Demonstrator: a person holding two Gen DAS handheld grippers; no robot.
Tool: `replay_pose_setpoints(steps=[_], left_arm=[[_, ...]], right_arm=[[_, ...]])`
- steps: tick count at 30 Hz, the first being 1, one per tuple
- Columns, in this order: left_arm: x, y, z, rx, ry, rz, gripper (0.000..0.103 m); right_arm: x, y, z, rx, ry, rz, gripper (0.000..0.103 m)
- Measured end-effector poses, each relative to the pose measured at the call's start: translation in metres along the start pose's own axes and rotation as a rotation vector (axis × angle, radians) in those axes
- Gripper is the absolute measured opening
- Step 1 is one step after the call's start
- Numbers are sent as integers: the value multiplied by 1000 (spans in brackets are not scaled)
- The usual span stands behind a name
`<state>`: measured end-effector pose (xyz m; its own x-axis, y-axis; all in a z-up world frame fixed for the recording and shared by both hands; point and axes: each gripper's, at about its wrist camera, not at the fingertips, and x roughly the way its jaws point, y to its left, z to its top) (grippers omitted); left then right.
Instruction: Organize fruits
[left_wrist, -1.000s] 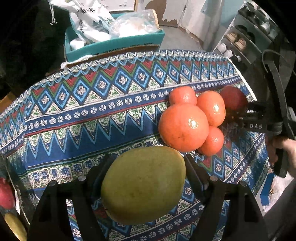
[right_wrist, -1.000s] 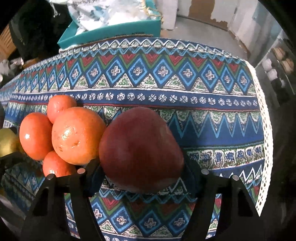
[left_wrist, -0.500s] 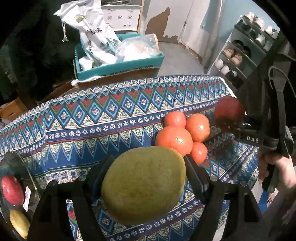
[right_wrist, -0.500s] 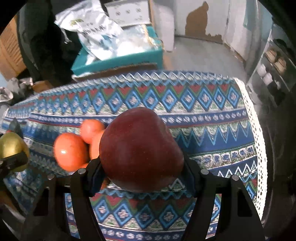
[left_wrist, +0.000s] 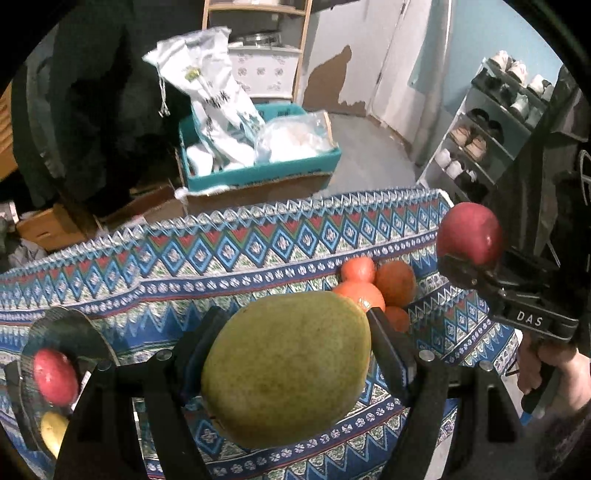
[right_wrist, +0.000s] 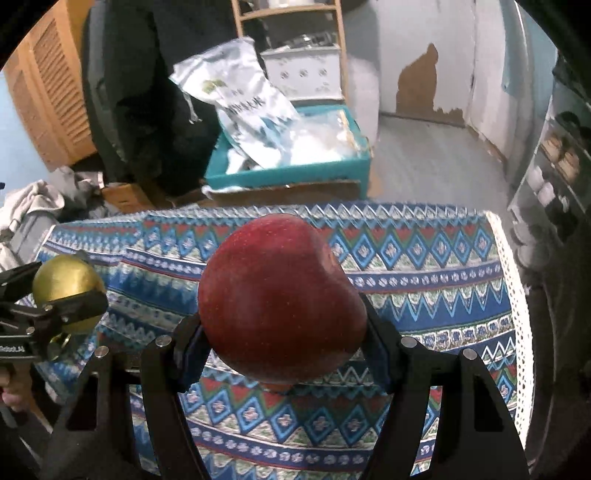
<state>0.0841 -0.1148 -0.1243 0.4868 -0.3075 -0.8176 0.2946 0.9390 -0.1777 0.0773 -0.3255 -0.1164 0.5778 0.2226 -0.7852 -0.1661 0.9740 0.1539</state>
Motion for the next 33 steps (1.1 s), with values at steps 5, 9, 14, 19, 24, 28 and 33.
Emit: replay_pose_setpoints(steps=[5, 9, 14, 19, 24, 28, 33], left_arm=[[-27, 4, 2, 14, -51, 9, 79], [-48, 7, 4, 11, -87, 3, 77], [-70, 10, 8, 16, -138, -14, 25], [-52, 22, 6, -9, -83, -23, 30], [-14, 41, -8, -72, 26, -20, 37], [6, 43, -18, -129, 77, -43, 45], [20, 27, -20, -81, 82, -29, 58]], right_arm=[[-20, 19, 8, -27, -39, 12, 71], [-35, 29, 14, -30, -68, 31, 71], [-51, 43, 22, -55, -100, 45, 71], [-35, 50, 19, -38, -31, 64, 71], [-13, 49, 8, -41, 42, 55, 71], [0, 44, 1, -34, 81, 43, 71], [7, 39, -4, -28, 102, 33, 71]])
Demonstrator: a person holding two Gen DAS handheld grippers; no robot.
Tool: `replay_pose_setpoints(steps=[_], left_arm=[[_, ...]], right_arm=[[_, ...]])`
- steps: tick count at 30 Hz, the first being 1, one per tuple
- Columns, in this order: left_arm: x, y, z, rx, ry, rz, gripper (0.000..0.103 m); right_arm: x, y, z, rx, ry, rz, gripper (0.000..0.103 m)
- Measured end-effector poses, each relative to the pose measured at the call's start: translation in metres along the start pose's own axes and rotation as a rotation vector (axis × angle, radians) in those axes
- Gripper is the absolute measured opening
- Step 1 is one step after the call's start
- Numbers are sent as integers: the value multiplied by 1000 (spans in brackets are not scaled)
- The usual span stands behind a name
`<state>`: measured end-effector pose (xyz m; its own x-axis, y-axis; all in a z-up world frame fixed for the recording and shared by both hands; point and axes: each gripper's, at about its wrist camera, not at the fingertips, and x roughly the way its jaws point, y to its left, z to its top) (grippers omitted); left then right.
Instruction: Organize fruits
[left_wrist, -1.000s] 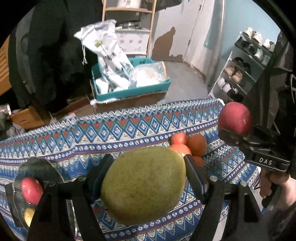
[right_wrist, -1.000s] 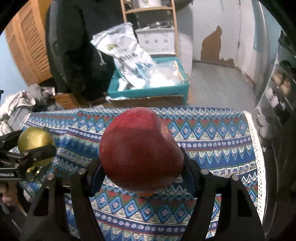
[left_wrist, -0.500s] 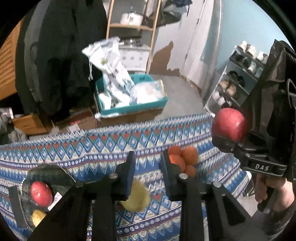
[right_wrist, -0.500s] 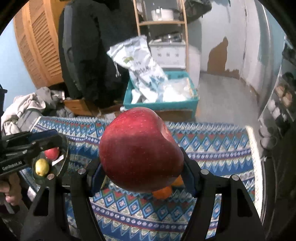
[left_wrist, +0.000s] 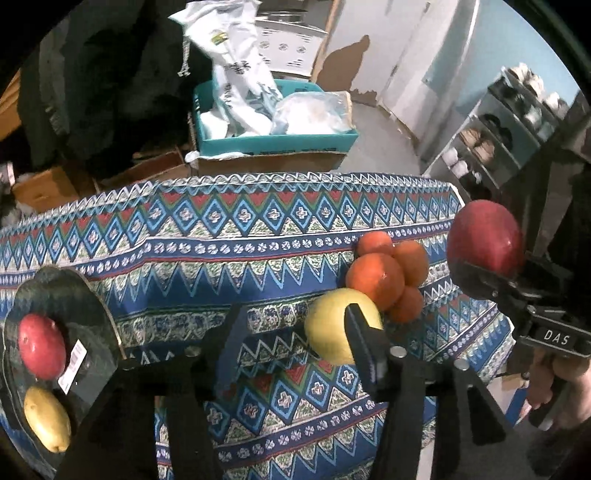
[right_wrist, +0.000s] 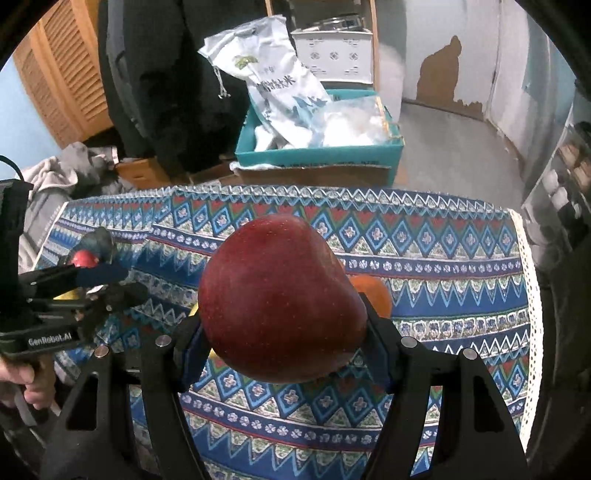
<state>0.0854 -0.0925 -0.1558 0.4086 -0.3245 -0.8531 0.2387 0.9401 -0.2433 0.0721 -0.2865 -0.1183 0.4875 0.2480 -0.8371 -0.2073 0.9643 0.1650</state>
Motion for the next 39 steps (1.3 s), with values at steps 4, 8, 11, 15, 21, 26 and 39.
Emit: replay_pose_setpoints(steps=[4, 8, 11, 15, 21, 26, 39], left_arm=[[11, -11, -1, 17, 20, -11, 66], [20, -19, -3, 23, 42, -22, 67], [28, -25, -3, 7, 61, -42, 72], [38, -37, -4, 13, 75, -50, 74], [48, -54, -10, 33, 93, -49, 80], [62, -66, -18, 32, 128, -64, 81], [103, -78, -32, 29, 215, -78, 88]], right_arm=[[5, -7, -3, 17, 15, -5, 71], [6, -13, -6, 28, 23, -10, 71], [5, -20, -9, 40, 26, -17, 71], [4, -30, -14, 62, 32, -28, 71], [2, -46, -21, 93, 37, -36, 71], [-3, -56, -24, 115, 25, -41, 71], [-1, -62, -24, 125, 26, -33, 71]])
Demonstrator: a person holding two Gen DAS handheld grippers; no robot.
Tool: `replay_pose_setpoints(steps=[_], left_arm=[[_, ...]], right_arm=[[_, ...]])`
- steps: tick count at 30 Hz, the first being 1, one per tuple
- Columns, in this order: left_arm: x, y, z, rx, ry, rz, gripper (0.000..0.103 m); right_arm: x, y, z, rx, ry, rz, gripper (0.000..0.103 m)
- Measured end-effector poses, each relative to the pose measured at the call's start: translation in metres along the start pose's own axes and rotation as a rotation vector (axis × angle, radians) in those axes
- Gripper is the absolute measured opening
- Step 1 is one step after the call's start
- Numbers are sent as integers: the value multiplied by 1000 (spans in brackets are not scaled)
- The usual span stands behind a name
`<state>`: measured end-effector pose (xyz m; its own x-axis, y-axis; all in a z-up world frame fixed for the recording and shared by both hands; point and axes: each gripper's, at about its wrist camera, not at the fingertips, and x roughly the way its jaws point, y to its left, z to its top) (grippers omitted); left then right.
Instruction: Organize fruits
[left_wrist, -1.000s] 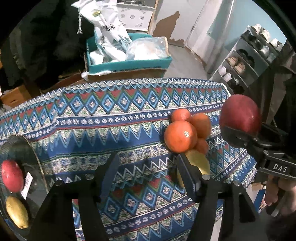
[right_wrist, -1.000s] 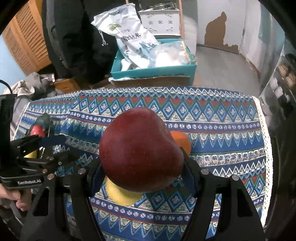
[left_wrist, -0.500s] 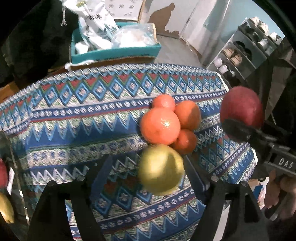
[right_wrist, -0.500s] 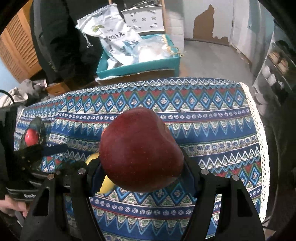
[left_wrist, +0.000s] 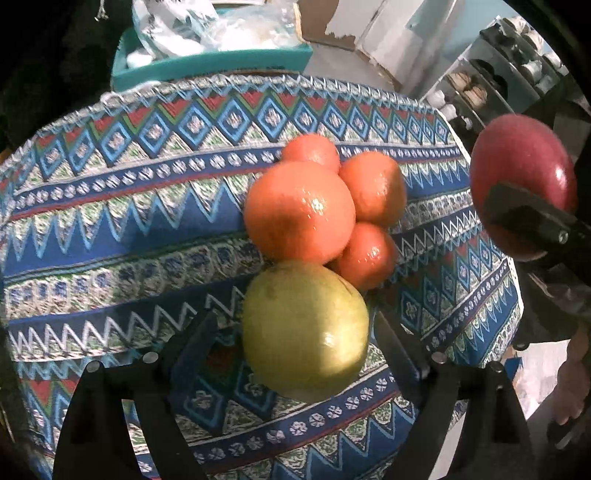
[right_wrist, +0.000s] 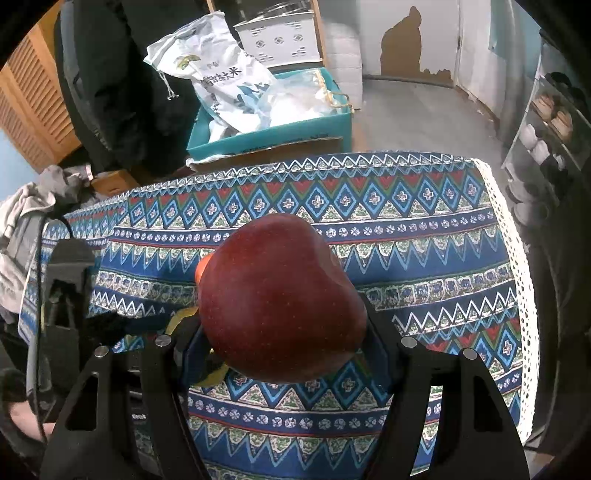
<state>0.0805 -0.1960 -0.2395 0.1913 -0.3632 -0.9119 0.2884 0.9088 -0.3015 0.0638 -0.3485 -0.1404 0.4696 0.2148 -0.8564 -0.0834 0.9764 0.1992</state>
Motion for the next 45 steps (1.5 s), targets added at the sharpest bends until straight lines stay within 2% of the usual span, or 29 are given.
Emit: replay_pose_setpoints(steps=[6, 10, 18, 29, 36, 45], left_arm=[[16, -1, -3, 1, 38, -3, 87], [19, -5, -2, 26, 34, -5, 73], [13, -17, -6, 95, -17, 42, 73], [-49, -9, -1, 125, -151, 65, 73], [-93, -2, 2, 116, -239, 81, 73], [-135, 6, 0, 93, -315, 77, 73]], right_arm=[[2, -5, -2, 9, 6, -4, 71], [3, -9, -3, 19, 9, -9, 71], [4, -8, -2, 6, 9, -17, 71], [-14, 5, 5, -28, -50, -21, 71], [-30, 23, 12, -72, -95, -14, 71], [-49, 45, 18, -112, -145, 12, 71]])
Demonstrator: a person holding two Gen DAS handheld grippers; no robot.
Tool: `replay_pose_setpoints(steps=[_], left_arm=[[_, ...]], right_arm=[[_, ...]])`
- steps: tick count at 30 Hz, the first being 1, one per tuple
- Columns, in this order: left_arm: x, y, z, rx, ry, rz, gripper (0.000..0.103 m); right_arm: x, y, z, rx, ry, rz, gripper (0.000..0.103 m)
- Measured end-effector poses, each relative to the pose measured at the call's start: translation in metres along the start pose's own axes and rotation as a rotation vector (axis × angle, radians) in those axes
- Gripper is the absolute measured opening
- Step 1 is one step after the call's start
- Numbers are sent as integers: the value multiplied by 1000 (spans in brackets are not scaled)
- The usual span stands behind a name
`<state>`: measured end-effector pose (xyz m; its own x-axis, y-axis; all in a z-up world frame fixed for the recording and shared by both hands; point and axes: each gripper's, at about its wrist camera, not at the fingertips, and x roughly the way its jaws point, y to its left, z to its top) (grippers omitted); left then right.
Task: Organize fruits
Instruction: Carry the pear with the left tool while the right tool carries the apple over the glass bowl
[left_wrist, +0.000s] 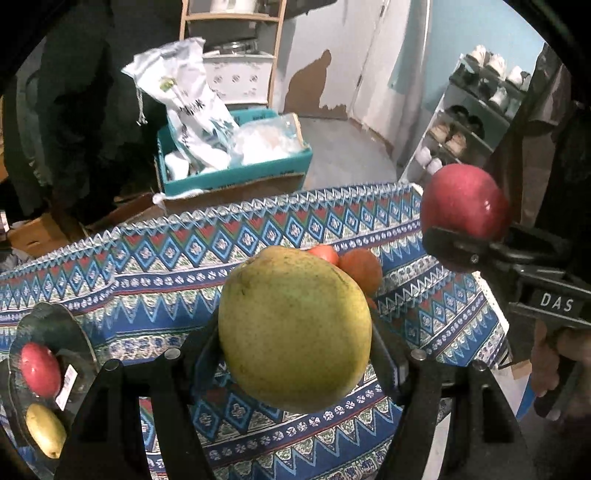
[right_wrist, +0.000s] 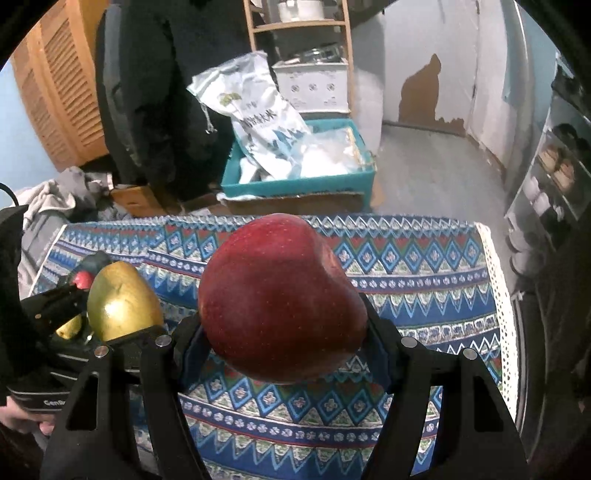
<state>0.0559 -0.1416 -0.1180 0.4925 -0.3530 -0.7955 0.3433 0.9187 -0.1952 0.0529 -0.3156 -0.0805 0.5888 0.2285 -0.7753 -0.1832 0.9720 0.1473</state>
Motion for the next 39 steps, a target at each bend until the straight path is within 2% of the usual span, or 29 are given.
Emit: replay_pose_setpoints(steps=[11, 18, 29, 39], left_arm=[[-48, 14, 6, -6, -93, 15, 73], [-73, 30, 6, -28, -137, 24, 73], [-99, 82, -8, -114, -160, 66, 73], [-114, 145, -33, -205, -158, 159, 73]], right_arm=[[-20, 31, 17, -40, -57, 38, 71], [-28, 65, 29, -89, -83, 79, 71], [-8, 122, 46, -143, -55, 159, 71], [24, 175, 57, -183, 8, 223, 71]])
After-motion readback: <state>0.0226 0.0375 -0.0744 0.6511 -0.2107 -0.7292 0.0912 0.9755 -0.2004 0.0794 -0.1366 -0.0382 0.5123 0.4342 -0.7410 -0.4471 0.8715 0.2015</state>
